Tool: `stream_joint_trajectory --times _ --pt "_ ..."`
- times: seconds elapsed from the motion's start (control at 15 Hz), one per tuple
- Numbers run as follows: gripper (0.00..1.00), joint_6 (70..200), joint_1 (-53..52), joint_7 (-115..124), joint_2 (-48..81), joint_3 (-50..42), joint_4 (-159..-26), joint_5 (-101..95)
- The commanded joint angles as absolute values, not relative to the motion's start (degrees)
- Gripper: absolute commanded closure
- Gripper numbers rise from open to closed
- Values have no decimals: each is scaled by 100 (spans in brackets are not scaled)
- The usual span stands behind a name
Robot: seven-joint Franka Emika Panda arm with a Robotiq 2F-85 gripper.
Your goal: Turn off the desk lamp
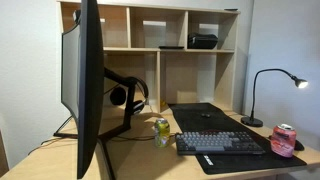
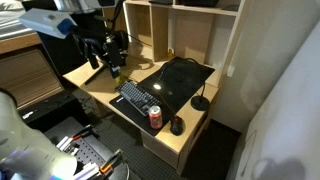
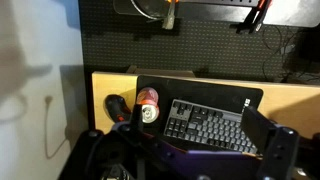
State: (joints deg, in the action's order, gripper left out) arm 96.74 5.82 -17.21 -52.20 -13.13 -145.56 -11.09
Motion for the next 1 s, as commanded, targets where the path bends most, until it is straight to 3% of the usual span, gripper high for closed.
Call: stream_joint_trajectory --times 0.0,0.93 --pt "0 9657 551 -1702 -5219 -1329 -14542 -1122" --pt "0 9458 298 -2402 -5221 -1473 -14501 -1372"
